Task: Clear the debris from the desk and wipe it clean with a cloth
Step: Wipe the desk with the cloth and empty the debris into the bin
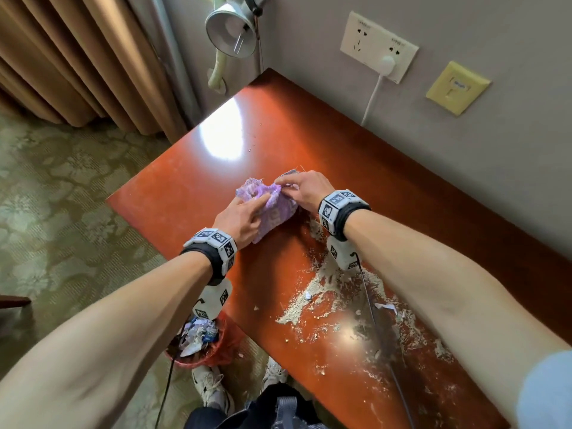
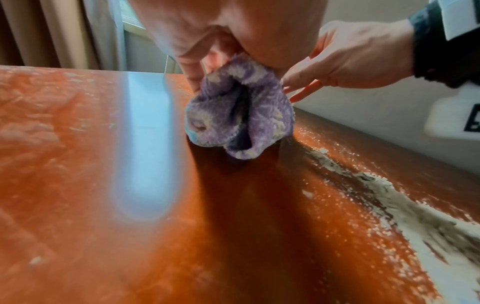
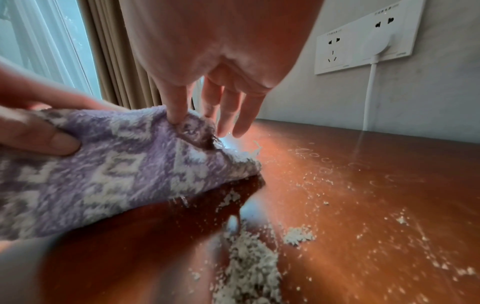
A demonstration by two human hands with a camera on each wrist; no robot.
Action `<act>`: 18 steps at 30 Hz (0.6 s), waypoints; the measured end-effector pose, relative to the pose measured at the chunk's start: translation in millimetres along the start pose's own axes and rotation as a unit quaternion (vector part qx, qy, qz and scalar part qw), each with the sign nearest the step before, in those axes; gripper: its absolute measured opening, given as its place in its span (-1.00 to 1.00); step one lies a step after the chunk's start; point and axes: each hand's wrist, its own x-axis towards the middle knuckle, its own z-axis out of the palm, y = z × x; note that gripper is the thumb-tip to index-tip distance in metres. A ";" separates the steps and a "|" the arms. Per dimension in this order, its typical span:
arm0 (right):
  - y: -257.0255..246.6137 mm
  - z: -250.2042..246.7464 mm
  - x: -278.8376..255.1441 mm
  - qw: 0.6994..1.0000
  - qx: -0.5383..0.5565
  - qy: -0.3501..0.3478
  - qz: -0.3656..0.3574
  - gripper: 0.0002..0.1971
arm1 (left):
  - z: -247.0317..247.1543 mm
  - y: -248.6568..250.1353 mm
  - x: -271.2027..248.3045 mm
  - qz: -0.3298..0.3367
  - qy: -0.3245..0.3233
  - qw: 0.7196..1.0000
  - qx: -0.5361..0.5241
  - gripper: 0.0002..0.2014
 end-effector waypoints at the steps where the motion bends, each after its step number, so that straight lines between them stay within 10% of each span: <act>1: 2.1 3.1 3.3 1.000 -0.009 -0.026 -0.009 -0.68 | 1.1 -2.7 3.0 -0.002 -0.009 1.000 0.009 -0.42; 5: 7.5 16.2 13.0 0.984 -0.082 -0.151 -0.046 -0.55 | 4.1 -11.6 15.1 -0.008 -0.057 0.997 0.050 -0.27; 18: 44.0 26.7 5.0 0.962 -0.190 -0.187 -0.053 -0.52 | 28.0 5.4 33.7 0.037 -0.149 0.974 0.167 -0.34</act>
